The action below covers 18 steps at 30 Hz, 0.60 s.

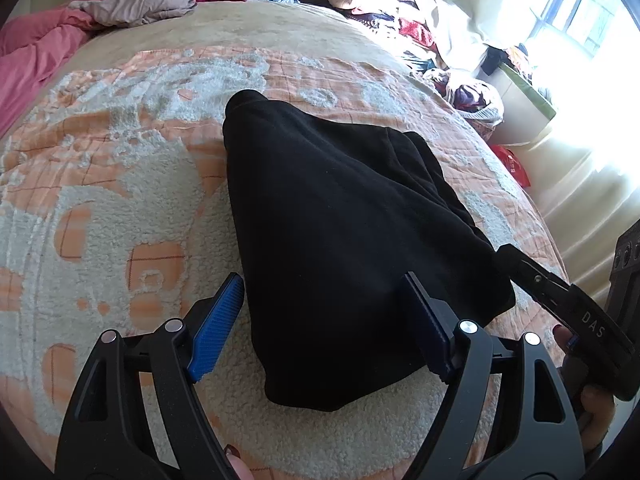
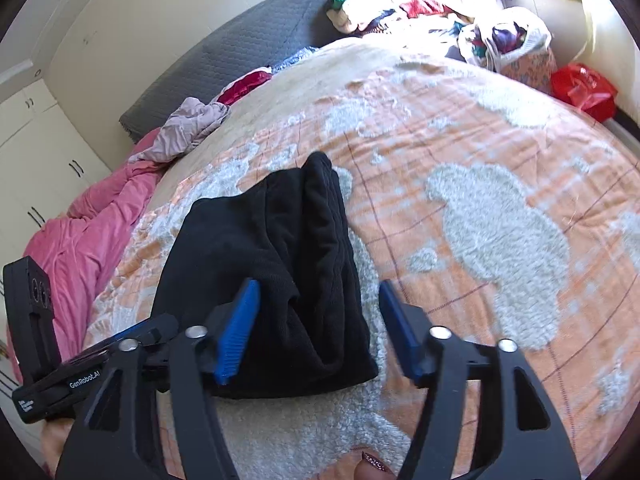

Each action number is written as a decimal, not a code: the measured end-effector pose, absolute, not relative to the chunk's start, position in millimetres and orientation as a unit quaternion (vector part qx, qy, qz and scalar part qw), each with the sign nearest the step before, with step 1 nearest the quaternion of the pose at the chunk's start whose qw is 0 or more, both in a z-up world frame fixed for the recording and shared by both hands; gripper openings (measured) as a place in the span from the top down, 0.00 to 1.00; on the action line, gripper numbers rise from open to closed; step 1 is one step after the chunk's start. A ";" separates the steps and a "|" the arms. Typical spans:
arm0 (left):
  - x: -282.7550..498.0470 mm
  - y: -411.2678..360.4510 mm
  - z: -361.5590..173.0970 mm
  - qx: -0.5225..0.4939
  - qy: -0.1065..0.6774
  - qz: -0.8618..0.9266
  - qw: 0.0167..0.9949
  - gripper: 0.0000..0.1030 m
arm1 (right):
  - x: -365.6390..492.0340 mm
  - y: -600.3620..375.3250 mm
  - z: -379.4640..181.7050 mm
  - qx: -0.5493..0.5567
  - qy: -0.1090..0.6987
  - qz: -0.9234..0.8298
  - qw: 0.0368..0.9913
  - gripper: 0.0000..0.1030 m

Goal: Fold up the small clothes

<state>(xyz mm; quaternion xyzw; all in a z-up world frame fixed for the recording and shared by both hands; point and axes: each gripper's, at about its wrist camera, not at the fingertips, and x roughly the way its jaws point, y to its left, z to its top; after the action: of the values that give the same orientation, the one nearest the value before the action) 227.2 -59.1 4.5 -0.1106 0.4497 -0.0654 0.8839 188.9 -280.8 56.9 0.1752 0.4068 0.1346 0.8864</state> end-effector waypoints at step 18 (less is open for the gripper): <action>176.2 -47.6 43.1 -0.110 0.394 -0.069 0.910 0.09 | 119.8 -303.0 97.0 0.124 0.262 0.093 0.953 0.05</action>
<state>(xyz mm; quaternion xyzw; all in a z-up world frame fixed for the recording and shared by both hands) 176.2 -47.6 43.1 -0.1096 0.3941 -0.0686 0.9099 119.8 -303.0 97.0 0.1236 0.2616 0.0931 0.9527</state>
